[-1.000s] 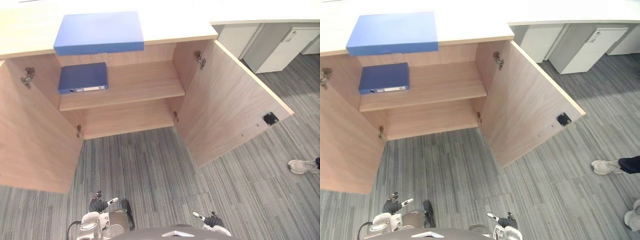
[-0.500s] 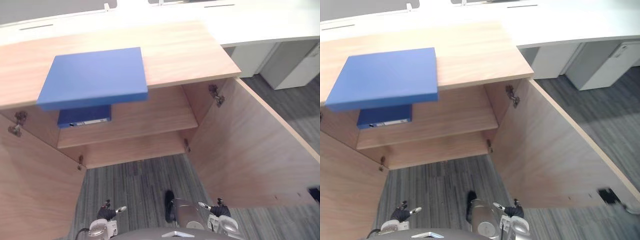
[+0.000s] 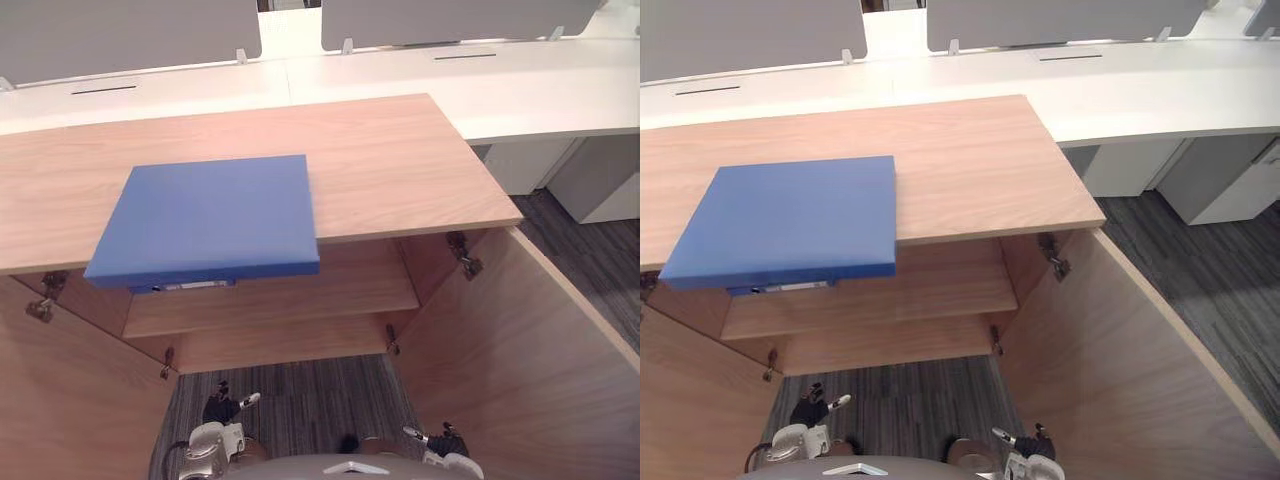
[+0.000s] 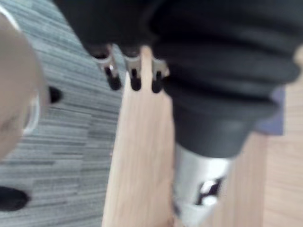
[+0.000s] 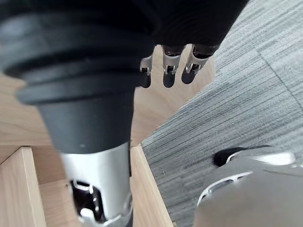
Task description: Walk over to the cabinet, pick up the folder, carry it to the office cabinet, place the folder inside the office cabinet, then close the office cabinet door
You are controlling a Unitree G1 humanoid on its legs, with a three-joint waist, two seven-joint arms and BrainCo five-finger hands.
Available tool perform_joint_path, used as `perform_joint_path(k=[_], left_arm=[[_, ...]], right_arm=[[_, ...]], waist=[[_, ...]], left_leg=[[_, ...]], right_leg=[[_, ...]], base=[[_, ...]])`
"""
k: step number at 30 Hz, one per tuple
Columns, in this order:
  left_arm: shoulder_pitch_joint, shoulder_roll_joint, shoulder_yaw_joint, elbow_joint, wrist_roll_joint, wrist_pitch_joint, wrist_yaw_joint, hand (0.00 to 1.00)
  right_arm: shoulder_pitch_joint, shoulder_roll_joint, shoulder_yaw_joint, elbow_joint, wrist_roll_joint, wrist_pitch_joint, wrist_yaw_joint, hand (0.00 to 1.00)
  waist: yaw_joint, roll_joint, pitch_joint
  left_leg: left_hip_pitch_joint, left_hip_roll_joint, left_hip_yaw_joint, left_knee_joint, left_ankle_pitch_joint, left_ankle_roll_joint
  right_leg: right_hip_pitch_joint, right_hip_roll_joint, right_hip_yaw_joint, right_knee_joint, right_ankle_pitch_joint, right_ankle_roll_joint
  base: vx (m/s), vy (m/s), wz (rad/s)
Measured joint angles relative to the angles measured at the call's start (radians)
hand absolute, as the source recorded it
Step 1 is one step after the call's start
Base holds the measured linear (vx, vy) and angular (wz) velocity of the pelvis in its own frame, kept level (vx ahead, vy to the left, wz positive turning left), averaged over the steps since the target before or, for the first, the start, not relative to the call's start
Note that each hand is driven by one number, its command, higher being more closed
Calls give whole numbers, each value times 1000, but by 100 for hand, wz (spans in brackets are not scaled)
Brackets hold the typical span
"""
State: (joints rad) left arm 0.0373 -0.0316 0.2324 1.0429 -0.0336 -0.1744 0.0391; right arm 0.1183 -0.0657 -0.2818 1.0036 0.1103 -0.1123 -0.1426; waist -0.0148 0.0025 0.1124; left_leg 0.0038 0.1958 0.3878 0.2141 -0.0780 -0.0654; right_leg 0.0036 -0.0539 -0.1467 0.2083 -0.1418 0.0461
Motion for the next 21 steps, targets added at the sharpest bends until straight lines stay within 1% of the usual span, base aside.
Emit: perform_joint_path(k=[1, 2, 4, 7, 8, 9, 10, 13, 15, 17, 18, 19, 21], left_arm=[[3, 5, 0, 1, 1, 1, 0, 0], [5, 14, -3, 4, 7, 2, 0, 0], [11, 33, -37, 11, 19, 2, 0, 0], [16, 51, -94, 23, 19, 2, -1, 0], [15, 56, -109, 28, 19, 2, 0, 0], [15, 64, -126, 29, 20, 2, 0, 0], [15, 69, -145, 30, 20, 2, 0, 0], [23, 71, -193, 33, 40, -1, 2, 0], [24, 76, -204, 29, 40, -4, 4, 0], [26, 86, -229, 22, 40, -8, 13, 0], [35, 92, -242, -4, 40, -8, 17, 0], [63, 98, -255, -82, 40, -10, 22, 0], [90, 107, -267, -168, 40, -16, 23, 0]], right_arm=[[1, 6, 0, 2, 0, 0, 0, 0], [3, 16, -5, 2, 0, 0, 0, 0], [5, 21, -7, 6, -1, 0, 1, 0], [-8, 17, -9, 32, -1, -3, 1, 0], [-10, 17, -9, 37, -2, -2, 1, 0], [-11, 15, -9, 37, -2, -3, 1, 0], [-11, 8, -8, 38, -2, -3, 1, 0], [-16, -20, -4, 70, -24, -2, 1, 0], [-19, -24, 5, 79, -38, -1, 1, 0], [-25, -26, 7, 78, -38, -2, 0, 0], [-26, -27, 19, 78, -39, -2, 0, 0], [-29, -34, 49, 71, -39, -5, -2, 0], [-28, -36, 70, 71, -39, -12, -7, 0]], waist=[[-1, 1, 1], [-2, -13, -2], [-1, -18, -4], [-3, -11, -9], [-3, -8, -11], [-5, -11, -12], [-6, -6, -10], [-11, 15, -9], [-9, 16, -9], [-10, 7, -7], [-9, 11, -10], [-3, 7, -8], [-2, 4, -8]], left_leg=[[8, -10, 5, -13, -1, 2], [29, -26, 11, -35, -1, 2], [72, -49, 22, -75, 1, 4], [88, -67, 22, -109, 12, 7], [89, -72, 20, -127, 27, 8], [92, -76, 15, -148, 40, 10], [98, -81, 1, -177, 59, 9], [113, -84, -45, -238, 87, 6], [125, -84, -66, -255, 99, 4], [130, -86, -88, -265, 106, 4], [132, -88, -93, -272, 112, 5], [126, -92, -109, -272, 114, 5], [118, -97, -125, -273, 115, 6]], right_leg=[[9, -7, 2, -15, 5, 4], [30, -17, 5, -38, 13, 9], [57, -27, 15, -69, 21, 20], [67, -29, 22, -91, 30, 22], [67, -29, 22, -97, 34, 22], [67, -27, 19, -105, 41, 22], [68, -24, 13, -115, 48, 18], [71, -14, -5, -123, 55, 14], [81, -10, -13, -125, 57, 12], [88, -10, -27, -131, 58, 12], [89, -11, -28, -136, 59, 13], [87, -12, -29, -143, 64, 17], [85, -14, -32, -147, 65, 19]], base=[[156, 150, -7], [106, 152, -5], [73, 119, -9], [15, 34, -4], [0, 0, 0], [-27, -24, 8], [-34, -29, 12], [-58, -38, 17], [-75, -37, 16], [-95, -26, 21], [-106, 3, 11], [-99, 12, 9], [-48, 10, 9]])
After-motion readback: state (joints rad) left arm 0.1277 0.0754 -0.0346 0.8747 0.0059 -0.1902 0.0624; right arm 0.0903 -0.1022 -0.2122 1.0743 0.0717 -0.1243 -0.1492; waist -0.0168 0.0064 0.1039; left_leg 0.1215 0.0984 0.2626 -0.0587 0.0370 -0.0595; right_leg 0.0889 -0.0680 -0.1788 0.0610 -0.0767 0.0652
